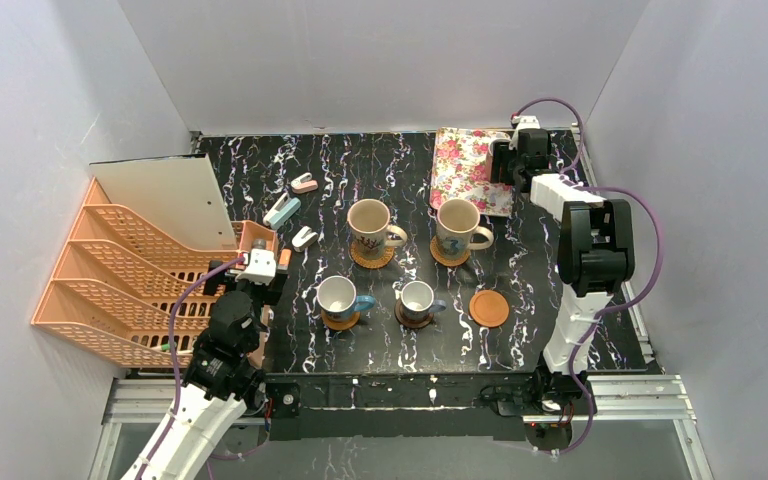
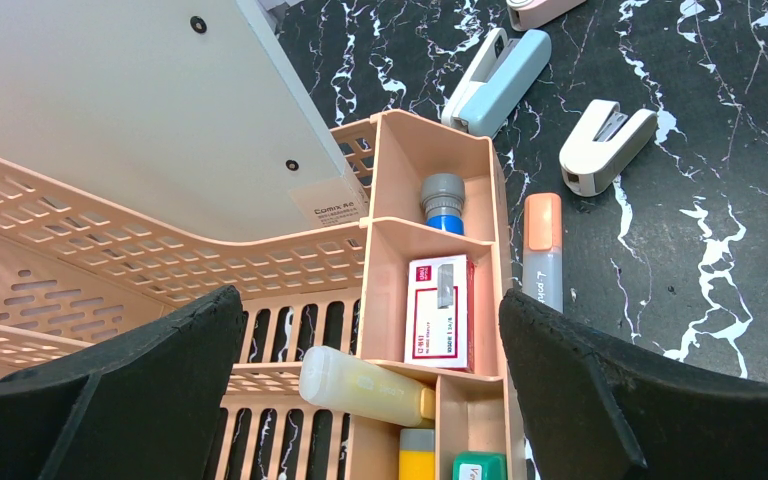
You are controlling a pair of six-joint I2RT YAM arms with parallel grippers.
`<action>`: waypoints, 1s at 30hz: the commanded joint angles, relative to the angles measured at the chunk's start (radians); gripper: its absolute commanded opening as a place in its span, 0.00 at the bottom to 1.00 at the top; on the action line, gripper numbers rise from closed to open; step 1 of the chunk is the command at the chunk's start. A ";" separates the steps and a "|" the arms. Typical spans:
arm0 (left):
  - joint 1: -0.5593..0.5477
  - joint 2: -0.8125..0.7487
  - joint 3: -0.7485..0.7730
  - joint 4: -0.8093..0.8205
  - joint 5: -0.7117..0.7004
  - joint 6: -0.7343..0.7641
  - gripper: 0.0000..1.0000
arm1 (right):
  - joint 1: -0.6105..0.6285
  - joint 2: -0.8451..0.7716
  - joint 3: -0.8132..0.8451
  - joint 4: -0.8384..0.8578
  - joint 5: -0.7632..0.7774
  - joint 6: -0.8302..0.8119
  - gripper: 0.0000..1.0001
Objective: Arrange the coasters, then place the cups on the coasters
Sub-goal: Pick up the cup from the tray.
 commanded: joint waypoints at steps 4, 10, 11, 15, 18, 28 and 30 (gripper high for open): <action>0.005 0.003 -0.012 0.014 -0.013 -0.007 0.98 | 0.012 0.010 -0.019 0.075 0.000 -0.023 0.66; 0.005 0.002 -0.014 0.013 -0.013 -0.007 0.98 | 0.016 0.010 -0.036 0.098 -0.003 -0.025 0.54; 0.005 0.003 -0.014 0.013 -0.012 -0.007 0.98 | 0.016 0.009 -0.039 0.101 -0.003 -0.025 0.51; 0.005 0.004 -0.012 0.012 -0.015 -0.007 0.98 | 0.016 -0.002 -0.055 0.123 0.002 -0.030 0.36; 0.005 0.005 -0.012 0.014 -0.011 -0.007 0.98 | 0.018 -0.010 -0.059 0.132 0.003 -0.033 0.24; 0.005 0.007 -0.013 0.014 -0.015 -0.007 0.98 | 0.019 -0.048 -0.104 0.190 0.015 -0.067 0.01; 0.005 0.005 -0.014 0.014 -0.014 -0.008 0.98 | 0.020 -0.076 -0.127 0.224 0.020 -0.079 0.01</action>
